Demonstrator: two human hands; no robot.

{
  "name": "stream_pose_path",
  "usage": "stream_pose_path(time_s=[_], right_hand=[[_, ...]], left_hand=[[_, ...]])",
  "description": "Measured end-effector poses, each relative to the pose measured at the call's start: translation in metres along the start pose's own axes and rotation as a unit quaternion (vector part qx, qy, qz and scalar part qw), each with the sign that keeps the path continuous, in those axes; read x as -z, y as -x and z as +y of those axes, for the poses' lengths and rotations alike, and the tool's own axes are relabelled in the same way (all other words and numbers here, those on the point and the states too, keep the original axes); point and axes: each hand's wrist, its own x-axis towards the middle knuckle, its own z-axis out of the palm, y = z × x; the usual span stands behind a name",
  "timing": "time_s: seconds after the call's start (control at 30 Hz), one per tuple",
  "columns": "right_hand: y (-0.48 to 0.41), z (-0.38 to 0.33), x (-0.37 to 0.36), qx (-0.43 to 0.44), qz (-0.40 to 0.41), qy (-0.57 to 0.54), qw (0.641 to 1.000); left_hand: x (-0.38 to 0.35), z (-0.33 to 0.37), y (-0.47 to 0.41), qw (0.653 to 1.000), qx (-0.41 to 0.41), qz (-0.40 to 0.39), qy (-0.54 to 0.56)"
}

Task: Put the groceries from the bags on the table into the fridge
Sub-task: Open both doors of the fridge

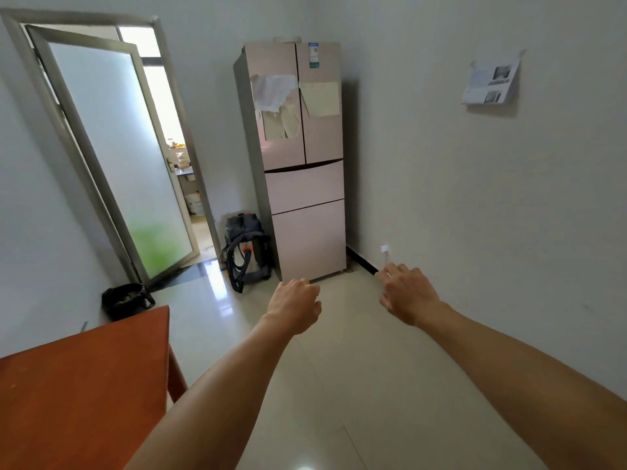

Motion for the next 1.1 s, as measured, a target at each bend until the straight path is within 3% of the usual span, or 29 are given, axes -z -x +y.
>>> stream_pose_path(time_s=[0.47, 0.83, 1.1], right_hand=[[-0.204, 0.039, -0.098, 0.078, -0.009, -0.022, 0.997], [-0.44, 0.078, -0.163, 0.038, 0.0, -0.036, 0.999], [-0.581, 0.134, -0.221, 0.02, -0.012, -0.047, 0.999]], left_hand=[[-0.076, -0.067, -0.17, 0.999, 0.045, 0.014, -0.021], [-0.13, -0.191, -0.388, 0.994, 0.029, 0.058, -0.092], [-0.175, -0.231, -0.549, 0.996, 0.007, 0.044, -0.075]])
